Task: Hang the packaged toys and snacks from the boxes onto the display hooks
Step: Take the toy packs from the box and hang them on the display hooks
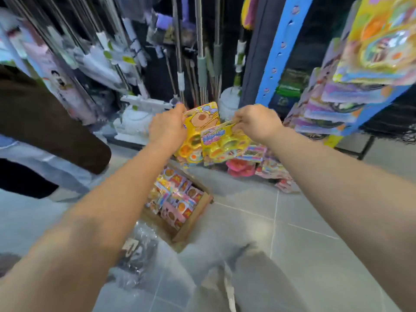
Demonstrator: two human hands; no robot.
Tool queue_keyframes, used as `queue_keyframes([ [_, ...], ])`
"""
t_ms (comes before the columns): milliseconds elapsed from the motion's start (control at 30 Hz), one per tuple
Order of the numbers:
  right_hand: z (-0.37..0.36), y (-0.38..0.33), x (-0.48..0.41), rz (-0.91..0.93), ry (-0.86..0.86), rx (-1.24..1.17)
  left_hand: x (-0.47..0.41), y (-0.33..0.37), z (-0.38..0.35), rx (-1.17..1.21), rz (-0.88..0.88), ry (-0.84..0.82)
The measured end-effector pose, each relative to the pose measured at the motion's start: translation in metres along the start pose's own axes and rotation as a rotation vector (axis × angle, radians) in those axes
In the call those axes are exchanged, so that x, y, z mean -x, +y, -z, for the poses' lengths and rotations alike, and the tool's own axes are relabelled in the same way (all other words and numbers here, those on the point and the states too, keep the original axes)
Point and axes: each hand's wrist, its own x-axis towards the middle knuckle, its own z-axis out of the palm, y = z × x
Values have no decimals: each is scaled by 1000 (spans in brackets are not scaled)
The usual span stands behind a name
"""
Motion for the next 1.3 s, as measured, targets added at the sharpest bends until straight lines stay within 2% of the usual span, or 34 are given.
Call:
queue_keyframes([
  [100,48,28,26,-60,122,-95,-14,58,23,4,-169,46],
  [233,103,70,58,-111,275,-117,-29,143,51,68,-399,-17],
  [433,177,142,101,-189,459,-222,-54,252,80,151,-553,-10],
  [667,243,190,109,-151,637,-377,-90,343,104,207,-578,30],
  [1033,292,215,66,-172,607,-519,-167,397,137,330,-491,334],
  [1300,299,225,37,-150,609,-489,-197,412,134,416,-512,357],
])
